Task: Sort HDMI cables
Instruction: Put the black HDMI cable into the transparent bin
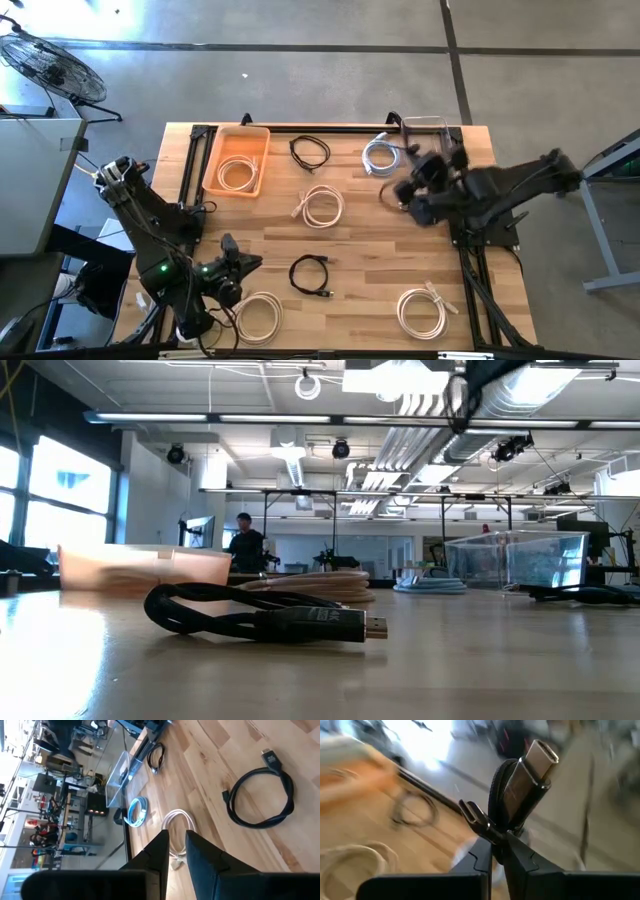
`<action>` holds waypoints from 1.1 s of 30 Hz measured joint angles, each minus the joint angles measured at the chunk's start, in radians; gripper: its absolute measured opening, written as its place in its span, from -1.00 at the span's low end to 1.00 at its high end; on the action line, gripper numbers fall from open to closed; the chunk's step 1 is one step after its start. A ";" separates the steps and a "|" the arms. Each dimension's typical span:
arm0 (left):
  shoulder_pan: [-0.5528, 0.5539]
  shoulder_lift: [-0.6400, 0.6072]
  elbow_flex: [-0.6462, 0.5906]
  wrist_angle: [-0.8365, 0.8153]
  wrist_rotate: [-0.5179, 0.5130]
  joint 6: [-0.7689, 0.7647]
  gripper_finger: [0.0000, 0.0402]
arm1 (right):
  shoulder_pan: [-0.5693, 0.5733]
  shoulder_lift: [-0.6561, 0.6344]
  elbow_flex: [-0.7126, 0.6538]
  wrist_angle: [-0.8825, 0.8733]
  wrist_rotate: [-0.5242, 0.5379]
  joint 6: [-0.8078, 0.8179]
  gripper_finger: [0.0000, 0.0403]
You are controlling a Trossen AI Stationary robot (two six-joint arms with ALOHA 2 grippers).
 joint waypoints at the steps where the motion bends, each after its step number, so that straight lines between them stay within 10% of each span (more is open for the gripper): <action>1: 0.000 0.000 0.000 -0.001 0.000 0.000 -0.70 | -0.035 -0.010 0.000 -0.049 -0.037 0.038 -0.92; 19: 0.001 0.000 -0.001 -0.022 -0.021 0.000 -0.70 | -0.476 0.003 -0.111 -0.116 -0.411 -0.074 -0.93; 33: 0.001 0.000 -0.001 -0.021 -0.015 -0.001 -0.70 | -0.692 0.003 -0.396 0.256 -0.611 -0.297 -0.93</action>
